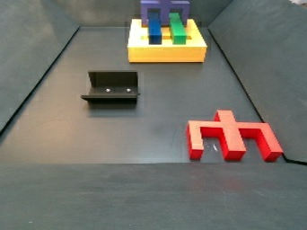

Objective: Pick up the purple object. Move up. Place the purple object on the fixture. Regrasp the purple object. Move to above the board. Insert the purple object.
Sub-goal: Insert the purple object.

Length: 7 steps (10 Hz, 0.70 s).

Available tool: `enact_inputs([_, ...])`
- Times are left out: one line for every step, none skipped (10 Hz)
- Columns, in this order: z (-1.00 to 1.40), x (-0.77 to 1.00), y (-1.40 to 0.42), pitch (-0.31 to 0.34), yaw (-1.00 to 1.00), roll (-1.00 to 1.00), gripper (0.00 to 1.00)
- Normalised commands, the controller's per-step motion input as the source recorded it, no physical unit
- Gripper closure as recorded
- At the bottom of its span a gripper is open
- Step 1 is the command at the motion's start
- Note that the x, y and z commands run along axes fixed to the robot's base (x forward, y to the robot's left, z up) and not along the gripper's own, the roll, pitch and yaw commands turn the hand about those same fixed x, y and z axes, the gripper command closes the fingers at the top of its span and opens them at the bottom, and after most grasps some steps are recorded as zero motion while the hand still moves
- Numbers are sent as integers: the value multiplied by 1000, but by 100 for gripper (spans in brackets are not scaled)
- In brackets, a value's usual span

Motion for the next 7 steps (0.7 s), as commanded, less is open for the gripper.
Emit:
enact_inputs([-183, 0, -43, -21, -186, -23, 100])
enact_inputs([-217, 0, -66, -33, -194, -30, 100])
enact_inputs([-257, 0, -11, -54, -194, -47, 100])
enact_inputs([-157, 0, 0, -47, -131, -51, 100])
enact_inputs([-94, 0, 0, -20, -83, -23, 100])
enact_inputs([-154, 0, 0, -7, -31, 0, 100])
enact_inputs([-160, 0, -86, -21, 0, 3, 100])
